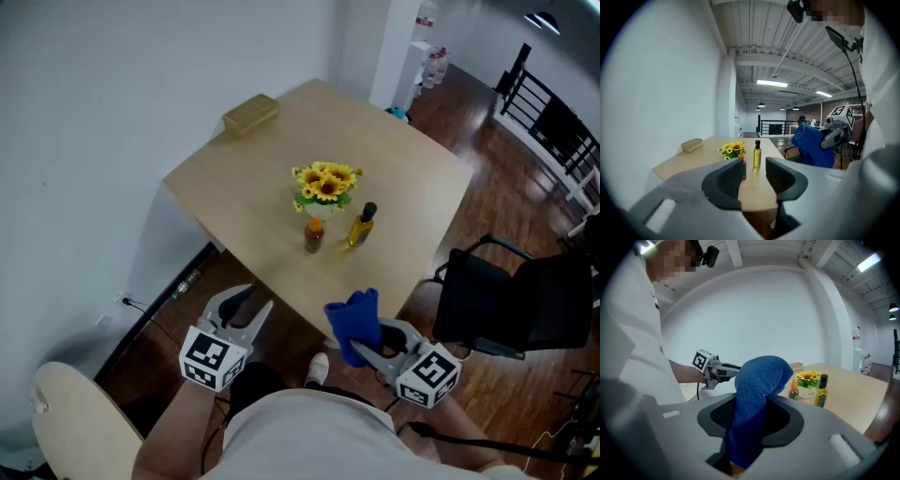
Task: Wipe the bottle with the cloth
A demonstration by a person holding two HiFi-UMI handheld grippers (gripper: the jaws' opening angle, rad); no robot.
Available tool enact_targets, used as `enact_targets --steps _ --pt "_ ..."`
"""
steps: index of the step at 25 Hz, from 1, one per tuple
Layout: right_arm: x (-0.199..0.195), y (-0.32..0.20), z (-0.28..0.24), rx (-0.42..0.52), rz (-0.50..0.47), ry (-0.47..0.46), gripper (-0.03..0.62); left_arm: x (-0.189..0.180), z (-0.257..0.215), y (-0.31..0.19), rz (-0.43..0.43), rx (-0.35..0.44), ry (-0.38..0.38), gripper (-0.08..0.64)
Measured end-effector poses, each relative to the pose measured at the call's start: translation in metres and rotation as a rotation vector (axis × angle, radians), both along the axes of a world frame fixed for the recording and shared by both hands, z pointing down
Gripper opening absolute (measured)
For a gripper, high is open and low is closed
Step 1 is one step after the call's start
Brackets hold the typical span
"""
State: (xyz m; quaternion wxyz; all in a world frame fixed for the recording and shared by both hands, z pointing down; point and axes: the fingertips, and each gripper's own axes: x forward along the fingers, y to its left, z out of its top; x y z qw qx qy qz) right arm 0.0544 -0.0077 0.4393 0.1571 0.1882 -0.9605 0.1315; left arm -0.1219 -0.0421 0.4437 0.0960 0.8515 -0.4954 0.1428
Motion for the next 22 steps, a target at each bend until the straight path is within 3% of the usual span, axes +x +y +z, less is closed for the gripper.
enact_targets --steps 6,12,17,22 --pt "0.011 -0.068 0.001 -0.003 0.124 0.009 0.156 0.015 0.039 -0.110 0.073 -0.048 -0.019 0.173" --pt "0.018 -0.086 -0.005 -0.043 0.333 0.018 0.156 0.040 0.084 -0.206 0.201 -0.090 -0.077 0.206" --pt "0.013 -0.090 0.001 -0.076 0.458 0.058 0.155 0.055 0.134 -0.245 0.311 -0.174 -0.123 0.225" --pt "0.003 -0.087 0.005 -0.089 0.547 0.079 0.156 0.069 0.141 -0.250 0.428 -0.148 -0.103 0.160"
